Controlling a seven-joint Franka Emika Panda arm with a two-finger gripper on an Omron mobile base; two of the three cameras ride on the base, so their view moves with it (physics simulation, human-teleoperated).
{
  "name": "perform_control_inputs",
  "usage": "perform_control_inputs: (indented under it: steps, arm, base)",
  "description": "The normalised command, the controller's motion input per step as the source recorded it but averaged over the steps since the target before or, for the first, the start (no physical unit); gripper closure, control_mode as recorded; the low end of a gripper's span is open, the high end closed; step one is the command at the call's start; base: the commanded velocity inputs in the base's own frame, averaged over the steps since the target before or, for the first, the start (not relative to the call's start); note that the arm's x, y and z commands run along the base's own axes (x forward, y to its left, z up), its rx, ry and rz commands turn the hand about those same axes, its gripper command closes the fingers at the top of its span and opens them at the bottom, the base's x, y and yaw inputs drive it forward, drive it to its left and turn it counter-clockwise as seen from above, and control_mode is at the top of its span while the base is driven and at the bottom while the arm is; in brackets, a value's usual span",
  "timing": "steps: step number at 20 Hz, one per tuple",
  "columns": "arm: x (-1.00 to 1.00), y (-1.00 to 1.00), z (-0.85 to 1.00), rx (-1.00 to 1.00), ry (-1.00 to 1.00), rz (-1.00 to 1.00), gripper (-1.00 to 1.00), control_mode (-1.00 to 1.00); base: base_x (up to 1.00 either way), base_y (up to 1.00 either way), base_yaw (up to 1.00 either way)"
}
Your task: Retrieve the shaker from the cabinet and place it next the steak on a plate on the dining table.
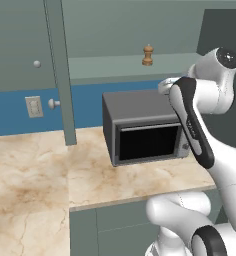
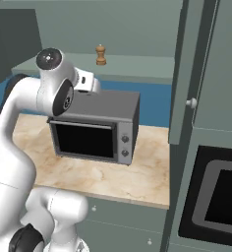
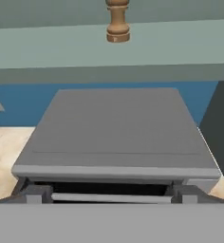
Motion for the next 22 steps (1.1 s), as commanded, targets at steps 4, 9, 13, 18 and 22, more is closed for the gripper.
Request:
perform_control_inputs:
  steps: [4, 9, 13, 18, 22]
  arm:
    - [0.0, 0.0, 0.43, -0.01, -0.11, 0.0, -1.0, -1.0]
    - [0.0, 0.01, 0.32, -0.08, -0.03, -0.01, -1.0, -1.0]
    - [0.04, 0.07, 0.32, -0.07, -0.02, -0.02, -1.0, -1.0]
    - [0.04, 0.07, 0.32, -0.02, 0.0, -0.01, -1.0, -1.0]
    - [0.11, 0.07, 0.12, 0.0, 0.0, 0.0, -1.0, -1.0]
  base:
    - [0.0, 0.0, 0.0]
    - [0.0, 0.0, 0.0]
    - [0.0, 0.0, 0.0]
    - [0.0, 0.0, 0.0]
    - [0.0, 0.0, 0.0]
